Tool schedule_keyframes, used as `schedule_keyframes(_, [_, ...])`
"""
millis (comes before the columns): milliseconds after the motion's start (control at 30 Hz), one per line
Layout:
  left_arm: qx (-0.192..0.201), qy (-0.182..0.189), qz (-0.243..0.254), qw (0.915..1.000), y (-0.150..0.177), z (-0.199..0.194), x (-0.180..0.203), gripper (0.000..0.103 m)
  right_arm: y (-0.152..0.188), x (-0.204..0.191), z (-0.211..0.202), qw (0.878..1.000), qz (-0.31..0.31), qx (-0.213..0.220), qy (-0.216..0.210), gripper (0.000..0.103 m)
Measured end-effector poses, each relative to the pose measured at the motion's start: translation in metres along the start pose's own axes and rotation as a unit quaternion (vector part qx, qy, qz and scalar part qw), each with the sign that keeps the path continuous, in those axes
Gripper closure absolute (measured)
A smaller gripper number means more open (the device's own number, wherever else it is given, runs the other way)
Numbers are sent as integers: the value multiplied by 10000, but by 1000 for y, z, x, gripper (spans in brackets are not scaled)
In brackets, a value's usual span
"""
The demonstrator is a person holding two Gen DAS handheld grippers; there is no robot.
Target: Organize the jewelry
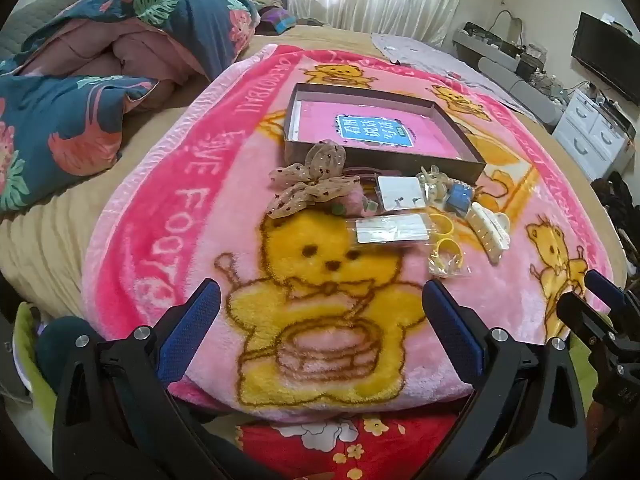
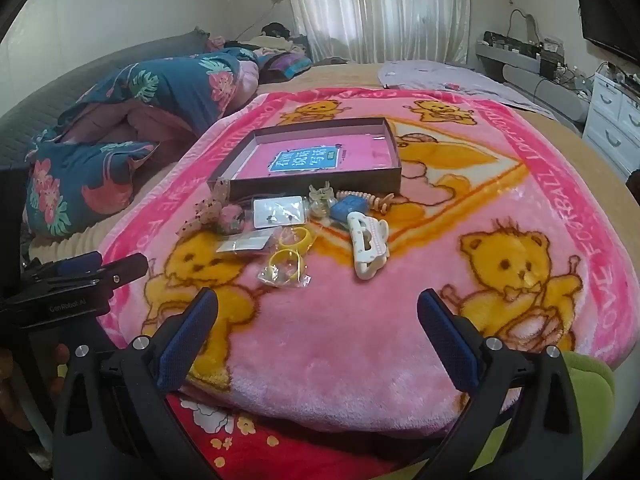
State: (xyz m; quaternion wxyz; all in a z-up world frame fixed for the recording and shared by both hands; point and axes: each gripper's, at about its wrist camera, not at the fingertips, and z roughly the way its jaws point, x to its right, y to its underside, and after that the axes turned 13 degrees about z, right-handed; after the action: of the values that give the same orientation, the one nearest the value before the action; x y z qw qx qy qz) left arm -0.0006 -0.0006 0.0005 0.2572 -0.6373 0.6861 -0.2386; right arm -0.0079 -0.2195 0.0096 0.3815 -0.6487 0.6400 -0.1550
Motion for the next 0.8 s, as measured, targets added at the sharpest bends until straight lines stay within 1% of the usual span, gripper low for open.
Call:
schedule_keyframes(333, [4,28,-6,10000,0,0,1,8,3,5,-2,10000,-7,-6,26,4])
schedule_keyframes(533, [12,98,-41,9999,-8,1,-3,8,2,4,-5,10000,-4,8,24,4])
schedule_keyframes(800, [30,68,-44,10000,-6,0,-1,9,3,3,-5,10000,-6,12,23,4])
